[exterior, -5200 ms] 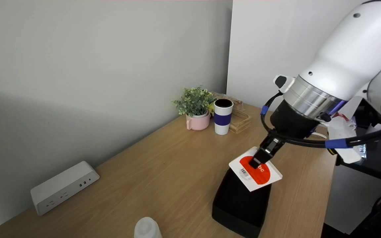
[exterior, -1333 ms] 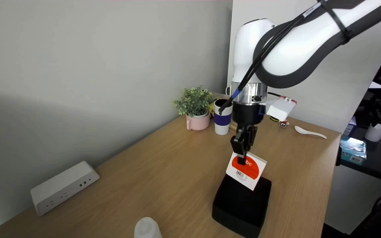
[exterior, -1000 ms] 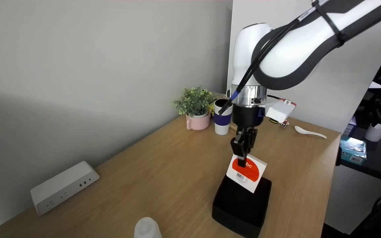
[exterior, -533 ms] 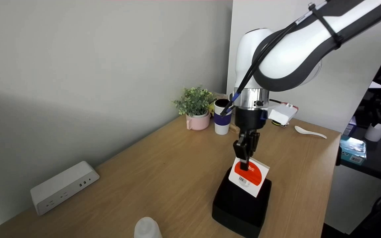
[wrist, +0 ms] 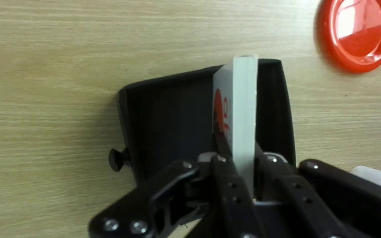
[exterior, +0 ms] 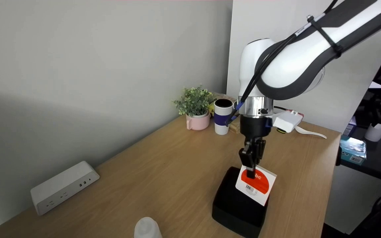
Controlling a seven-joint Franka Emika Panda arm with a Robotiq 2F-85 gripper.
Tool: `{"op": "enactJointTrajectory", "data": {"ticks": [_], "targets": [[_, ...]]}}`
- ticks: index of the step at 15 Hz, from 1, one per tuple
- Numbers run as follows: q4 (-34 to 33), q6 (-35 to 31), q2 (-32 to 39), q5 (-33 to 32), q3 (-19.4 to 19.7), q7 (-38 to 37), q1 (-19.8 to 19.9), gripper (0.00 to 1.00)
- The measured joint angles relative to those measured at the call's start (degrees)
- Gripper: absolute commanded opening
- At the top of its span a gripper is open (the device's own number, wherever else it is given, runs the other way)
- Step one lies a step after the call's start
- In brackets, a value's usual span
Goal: Pick up the small white book from the table and put it in the black lunch box.
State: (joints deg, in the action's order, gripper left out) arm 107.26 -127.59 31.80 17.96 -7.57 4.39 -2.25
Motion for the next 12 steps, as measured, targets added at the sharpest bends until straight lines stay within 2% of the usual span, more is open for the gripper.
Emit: {"op": "enactJointTrajectory", "data": {"ticks": [12], "targets": [[0.6,0.0,0.0,0.7,0.0,-0.1,1.1,0.04]]}}
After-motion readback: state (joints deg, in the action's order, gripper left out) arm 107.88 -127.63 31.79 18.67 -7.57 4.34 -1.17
